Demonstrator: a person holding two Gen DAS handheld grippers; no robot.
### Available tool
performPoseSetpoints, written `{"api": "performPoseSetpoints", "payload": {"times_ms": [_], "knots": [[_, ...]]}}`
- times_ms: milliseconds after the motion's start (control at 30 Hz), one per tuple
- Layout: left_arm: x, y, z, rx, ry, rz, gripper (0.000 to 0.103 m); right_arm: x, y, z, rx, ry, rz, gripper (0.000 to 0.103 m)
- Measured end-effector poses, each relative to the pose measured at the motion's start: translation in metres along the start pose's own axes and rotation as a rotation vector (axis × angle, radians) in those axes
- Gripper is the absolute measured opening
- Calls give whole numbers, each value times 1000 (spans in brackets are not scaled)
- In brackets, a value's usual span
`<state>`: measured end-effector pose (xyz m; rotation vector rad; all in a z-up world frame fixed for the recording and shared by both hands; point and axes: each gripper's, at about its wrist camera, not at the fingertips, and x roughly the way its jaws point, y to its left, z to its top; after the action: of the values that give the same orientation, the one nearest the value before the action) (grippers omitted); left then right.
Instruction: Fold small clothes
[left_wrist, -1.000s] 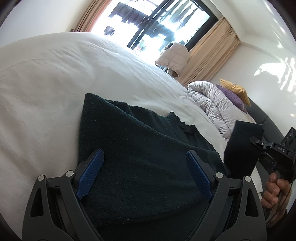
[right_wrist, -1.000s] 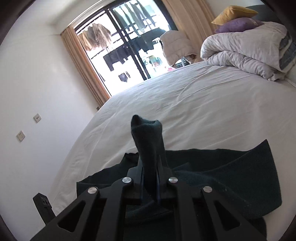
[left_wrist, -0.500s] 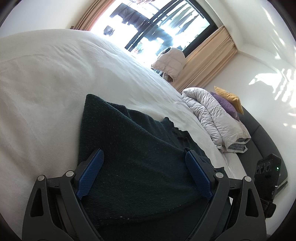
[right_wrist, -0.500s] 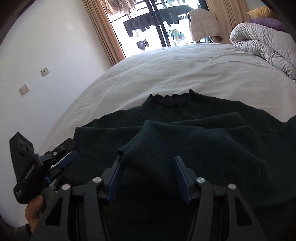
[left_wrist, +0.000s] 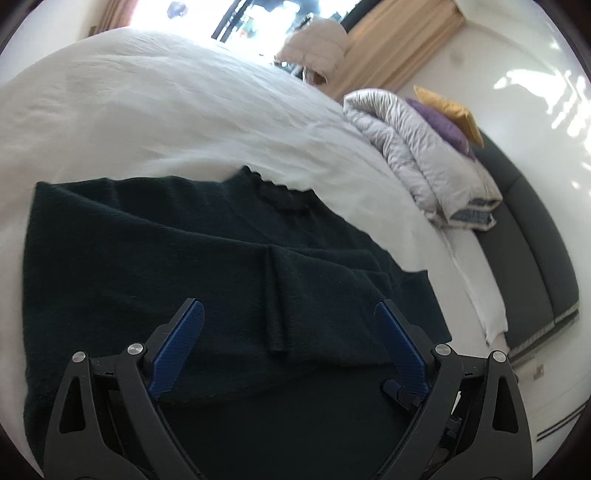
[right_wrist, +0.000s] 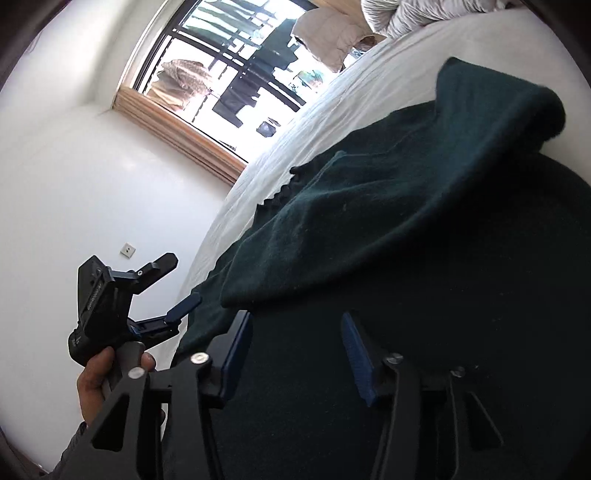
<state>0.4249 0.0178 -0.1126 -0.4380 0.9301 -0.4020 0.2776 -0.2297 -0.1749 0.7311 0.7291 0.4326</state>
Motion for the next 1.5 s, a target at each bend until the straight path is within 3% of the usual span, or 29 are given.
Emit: {"api": "performPoseSetpoints", "payload": {"times_ms": [167, 267, 300, 367, 400, 600, 700, 867, 933, 1000, 1100, 1333, 1500], "knots": [[40, -8, 6, 3, 176, 104, 91, -3, -5, -1, 4, -17, 37, 42], [51, -1, 3, -10, 201, 115, 86, -3, -6, 0, 9, -20, 53, 41], [52, -1, 4, -12, 206, 120, 79, -3, -7, 1, 13, -23, 60, 41], [56, 0, 9, -27, 221, 103, 56, -2, -8, 2, 15, -25, 65, 41], [59, 2, 10, -41, 234, 92, 35, -3, -9, 1, 15, -25, 66, 41], [55, 11, 4, -85, 201, 35, 10, -7, -12, 1, 18, -28, 69, 41], [36, 15, 1, -116, 122, -10, 8, -8, -12, 0, 24, -31, 75, 40], [3, 18, -9, -120, 0, -7, 7, -11, -16, 2, 58, -38, 106, 41], [-8, 22, -14, -137, -47, -14, 7, -13, -15, 6, 80, -32, 111, 49], [-18, 26, -21, -156, -81, -16, 7, -21, -9, 11, 85, -56, 112, 72], [-28, 37, -30, -176, -94, -15, 7, -38, -7, 23, 117, -145, 88, 84], [-37, 62, -53, -245, -131, -35, 7, -44, -51, 62, 400, -182, 100, 84], [-48, 77, -61, -266, -147, -20, 7, -45, -63, 78, 468, -241, 98, 84]]}}
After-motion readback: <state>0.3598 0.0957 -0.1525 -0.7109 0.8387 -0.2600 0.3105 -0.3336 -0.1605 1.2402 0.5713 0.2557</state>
